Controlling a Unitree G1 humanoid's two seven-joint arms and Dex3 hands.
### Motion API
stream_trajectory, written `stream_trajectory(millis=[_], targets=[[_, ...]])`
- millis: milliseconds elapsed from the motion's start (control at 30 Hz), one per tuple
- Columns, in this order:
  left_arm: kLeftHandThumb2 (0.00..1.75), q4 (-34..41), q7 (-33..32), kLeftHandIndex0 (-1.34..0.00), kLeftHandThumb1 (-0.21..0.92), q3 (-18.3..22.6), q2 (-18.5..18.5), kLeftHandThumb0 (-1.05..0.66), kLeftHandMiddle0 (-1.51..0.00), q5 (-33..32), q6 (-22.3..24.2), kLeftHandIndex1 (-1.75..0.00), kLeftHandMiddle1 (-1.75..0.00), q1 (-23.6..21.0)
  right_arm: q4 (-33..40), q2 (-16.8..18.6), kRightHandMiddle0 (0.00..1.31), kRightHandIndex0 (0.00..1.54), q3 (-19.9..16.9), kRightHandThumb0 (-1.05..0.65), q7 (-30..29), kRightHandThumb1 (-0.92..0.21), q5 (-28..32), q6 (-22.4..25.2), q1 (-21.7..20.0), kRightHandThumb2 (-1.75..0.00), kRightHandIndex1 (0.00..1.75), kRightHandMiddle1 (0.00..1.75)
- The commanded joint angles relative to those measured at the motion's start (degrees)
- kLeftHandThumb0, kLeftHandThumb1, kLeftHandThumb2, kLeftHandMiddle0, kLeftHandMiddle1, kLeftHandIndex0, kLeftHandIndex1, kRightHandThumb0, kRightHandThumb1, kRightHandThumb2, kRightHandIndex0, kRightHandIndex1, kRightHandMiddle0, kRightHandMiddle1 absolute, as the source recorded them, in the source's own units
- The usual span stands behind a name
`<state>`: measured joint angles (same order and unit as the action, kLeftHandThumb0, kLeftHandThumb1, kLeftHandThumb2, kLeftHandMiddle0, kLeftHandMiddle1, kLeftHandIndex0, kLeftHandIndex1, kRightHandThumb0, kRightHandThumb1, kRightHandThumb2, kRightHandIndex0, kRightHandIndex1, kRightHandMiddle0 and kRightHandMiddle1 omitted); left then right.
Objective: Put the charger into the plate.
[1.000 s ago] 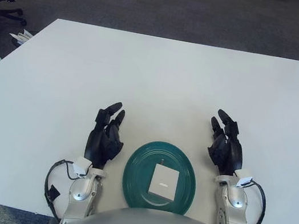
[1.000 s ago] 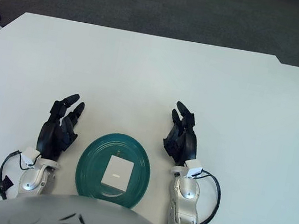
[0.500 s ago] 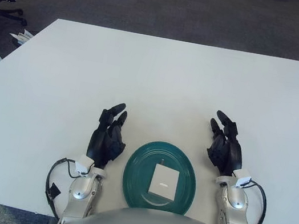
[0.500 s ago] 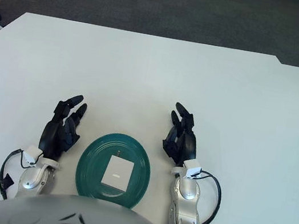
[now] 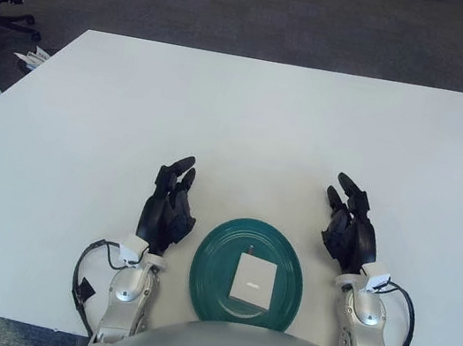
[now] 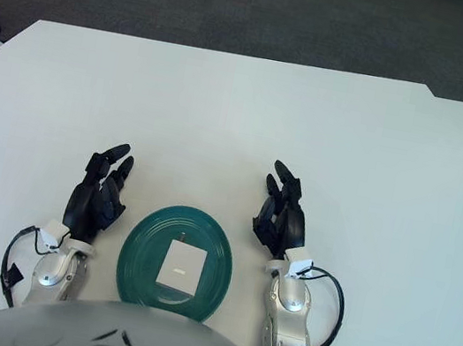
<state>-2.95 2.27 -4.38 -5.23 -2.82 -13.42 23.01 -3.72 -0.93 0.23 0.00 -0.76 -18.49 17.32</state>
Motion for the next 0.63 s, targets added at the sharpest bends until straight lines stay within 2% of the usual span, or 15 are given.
stream_trajectory(millis=[0, 600], targets=[[0.97, -6.3, 0.1, -0.02, 0.92, 0.4, 0.5, -0.99, -0.34, 0.0, 3.4, -0.88, 0.00, 2.3, -5.4, -0.4, 0.00, 0.19, 0.1, -0.68, 0.0, -0.92, -0.7, 9.7, 6.0, -0.94, 0.00, 0.48], [0.96, -6.4, 0.5, -0.05, 0.92, 0.6, 0.7, -0.97, -0.39, -0.3, 3.3, -0.90, -0.02, 1.9, -5.8, -0.1, 0.00, 0.20, 0.0, -0.65, -0.3, -0.92, -0.5, 9.5, 5.9, -0.93, 0.00, 0.49]])
